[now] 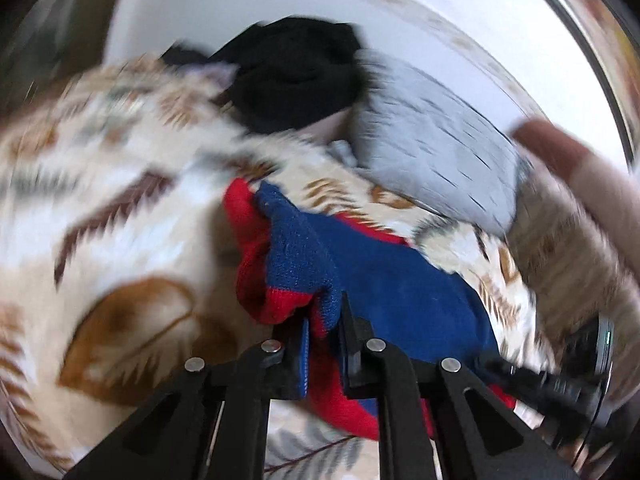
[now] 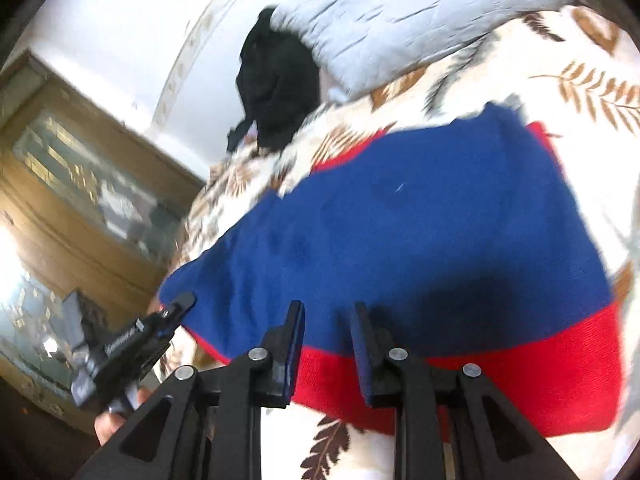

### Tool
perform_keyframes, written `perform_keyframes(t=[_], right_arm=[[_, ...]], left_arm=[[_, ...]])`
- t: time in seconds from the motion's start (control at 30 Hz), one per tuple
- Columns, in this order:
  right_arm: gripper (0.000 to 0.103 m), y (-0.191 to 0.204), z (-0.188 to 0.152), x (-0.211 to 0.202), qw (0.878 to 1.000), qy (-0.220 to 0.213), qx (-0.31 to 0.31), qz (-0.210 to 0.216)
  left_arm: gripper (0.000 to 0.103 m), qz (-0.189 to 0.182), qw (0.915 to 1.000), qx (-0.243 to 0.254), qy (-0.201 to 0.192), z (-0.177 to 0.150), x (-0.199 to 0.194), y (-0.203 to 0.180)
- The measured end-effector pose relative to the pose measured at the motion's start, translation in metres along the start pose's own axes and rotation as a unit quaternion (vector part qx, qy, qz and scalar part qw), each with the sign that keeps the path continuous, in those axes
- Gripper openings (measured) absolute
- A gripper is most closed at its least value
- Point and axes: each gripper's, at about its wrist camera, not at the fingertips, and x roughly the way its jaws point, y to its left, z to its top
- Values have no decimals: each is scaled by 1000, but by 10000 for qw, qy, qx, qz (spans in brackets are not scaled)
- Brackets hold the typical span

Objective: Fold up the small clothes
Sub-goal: 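Grasp the sweater edge with both tools and fold it over lengthwise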

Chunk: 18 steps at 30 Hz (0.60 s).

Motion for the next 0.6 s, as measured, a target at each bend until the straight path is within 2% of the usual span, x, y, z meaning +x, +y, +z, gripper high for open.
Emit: perform_keyframes(t=[0.07,0.17,0.33,0.43,0.5,0.53,0.57,0.6], right_arm=[[26,-10,6,-11,9996,-164,223,62],[28,-23,15,-30,9975,-472,505,158],[28,-49,29,-71,9890,-1007,982,449],[29,-65,36,-86,9827,-1200,1282,587],[29,-76,40,-89,9788,-1181,1535,660],[31,-83,42,-85,9754,-1086,1749,792],[42,-87,43,-81,9733,-975,1891,858],[56,-91,44,-74,9721,-851,2003,875]], left_arm=[[11,-35,9988,496,-37,4,-3,-30],[10,-177,9920,1250,0,3,0,-82],[10,-646,9717,2230,441,-24,25,-162],[11,-829,9628,2396,928,-41,40,-177],[12,-1187,9577,2319,1221,-44,40,-170],[12,-1321,9548,2360,1230,-43,34,-162],[14,-1353,9534,2435,1155,-40,27,-159],[24,-1368,9527,2508,1039,-37,19,-155]])
